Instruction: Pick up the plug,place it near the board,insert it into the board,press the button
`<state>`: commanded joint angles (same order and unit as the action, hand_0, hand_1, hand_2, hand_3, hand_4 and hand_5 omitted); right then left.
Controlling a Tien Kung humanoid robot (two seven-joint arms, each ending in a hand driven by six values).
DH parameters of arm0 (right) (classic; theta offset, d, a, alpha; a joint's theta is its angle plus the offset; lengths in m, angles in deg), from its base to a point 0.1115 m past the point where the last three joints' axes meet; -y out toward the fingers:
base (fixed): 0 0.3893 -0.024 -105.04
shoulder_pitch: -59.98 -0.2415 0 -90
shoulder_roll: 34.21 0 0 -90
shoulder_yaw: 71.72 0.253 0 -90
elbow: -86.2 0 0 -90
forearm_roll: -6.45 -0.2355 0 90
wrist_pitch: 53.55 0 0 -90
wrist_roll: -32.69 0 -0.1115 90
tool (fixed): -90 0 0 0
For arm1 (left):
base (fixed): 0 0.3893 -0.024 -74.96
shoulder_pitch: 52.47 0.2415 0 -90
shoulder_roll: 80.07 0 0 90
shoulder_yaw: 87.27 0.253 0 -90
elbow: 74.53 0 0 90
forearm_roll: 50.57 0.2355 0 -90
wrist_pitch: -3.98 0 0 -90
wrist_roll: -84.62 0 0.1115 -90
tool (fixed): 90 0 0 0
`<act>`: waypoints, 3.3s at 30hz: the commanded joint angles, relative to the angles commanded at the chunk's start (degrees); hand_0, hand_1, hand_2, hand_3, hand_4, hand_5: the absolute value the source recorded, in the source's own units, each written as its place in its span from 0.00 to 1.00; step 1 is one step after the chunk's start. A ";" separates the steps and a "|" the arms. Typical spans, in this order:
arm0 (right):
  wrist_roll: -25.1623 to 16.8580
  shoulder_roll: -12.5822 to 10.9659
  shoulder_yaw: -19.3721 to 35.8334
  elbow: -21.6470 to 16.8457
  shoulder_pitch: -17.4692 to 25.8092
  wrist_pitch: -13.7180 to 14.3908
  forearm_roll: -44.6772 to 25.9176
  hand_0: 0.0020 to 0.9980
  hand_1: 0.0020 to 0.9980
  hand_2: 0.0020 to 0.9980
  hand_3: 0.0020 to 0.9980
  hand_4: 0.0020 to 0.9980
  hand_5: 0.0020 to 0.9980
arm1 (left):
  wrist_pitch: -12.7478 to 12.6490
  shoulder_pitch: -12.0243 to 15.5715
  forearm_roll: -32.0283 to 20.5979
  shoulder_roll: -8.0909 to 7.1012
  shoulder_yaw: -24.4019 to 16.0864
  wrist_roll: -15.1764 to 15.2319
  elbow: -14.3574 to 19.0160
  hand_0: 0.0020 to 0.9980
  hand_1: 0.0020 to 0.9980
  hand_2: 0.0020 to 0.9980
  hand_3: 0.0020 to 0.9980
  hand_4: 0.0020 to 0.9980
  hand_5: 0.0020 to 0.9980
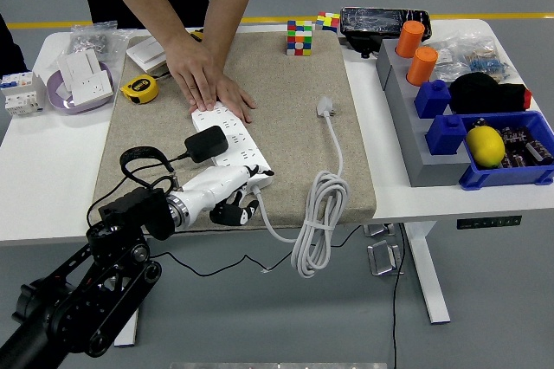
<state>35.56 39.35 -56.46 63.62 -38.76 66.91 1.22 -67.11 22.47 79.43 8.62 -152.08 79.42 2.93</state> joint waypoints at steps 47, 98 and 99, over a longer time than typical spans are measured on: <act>0.05 -0.12 -0.04 0.04 0.02 0.01 -0.14 0.82 0.80 0.76 0.76 1.00 1.00 | -0.72 0.33 0.00 -1.60 -2.30 1.37 -3.32 0.15 0.04 0.14 0.89 0.46 0.00; 0.10 0.16 0.61 0.06 0.60 -0.17 0.13 0.82 0.79 0.76 0.76 1.00 1.00 | -17.80 12.67 -11.42 0.66 -15.64 6.23 20.33 0.81 0.82 0.77 0.74 1.00 0.73; 0.10 0.18 0.65 0.06 0.63 -0.17 0.15 0.82 0.79 0.76 0.76 1.00 1.00 | -16.50 13.16 -13.65 0.70 -16.18 5.58 20.26 0.81 0.82 0.77 0.74 1.00 0.73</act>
<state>35.66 39.53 -55.81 63.68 -38.12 66.74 1.38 -83.61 35.63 65.77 9.33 -168.26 85.00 23.20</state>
